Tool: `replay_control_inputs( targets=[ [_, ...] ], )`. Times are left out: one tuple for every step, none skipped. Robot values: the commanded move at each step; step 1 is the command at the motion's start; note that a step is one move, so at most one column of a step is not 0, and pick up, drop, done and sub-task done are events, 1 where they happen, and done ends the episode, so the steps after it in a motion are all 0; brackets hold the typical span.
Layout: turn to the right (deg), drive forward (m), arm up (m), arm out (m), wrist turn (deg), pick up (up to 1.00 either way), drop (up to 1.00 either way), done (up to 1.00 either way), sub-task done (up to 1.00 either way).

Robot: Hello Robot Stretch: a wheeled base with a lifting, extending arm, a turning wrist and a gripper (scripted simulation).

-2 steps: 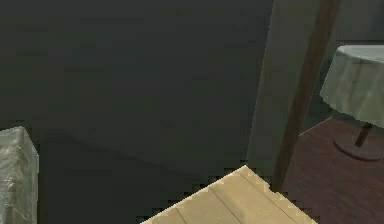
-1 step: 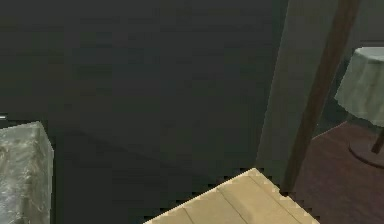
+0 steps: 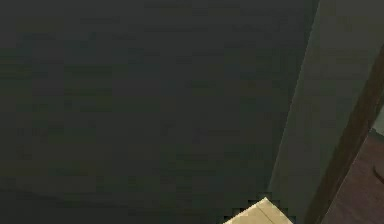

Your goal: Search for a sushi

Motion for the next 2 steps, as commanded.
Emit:
replay_control_inputs(
  targets=[
    [45.0, 0.0, 0.0, 0.0, 0.0, 0.0, 0.0, 0.0, 0.0],
    [12.0, 0.0, 0.0, 0.0, 0.0, 0.0, 0.0, 0.0, 0.0]
  ],
)
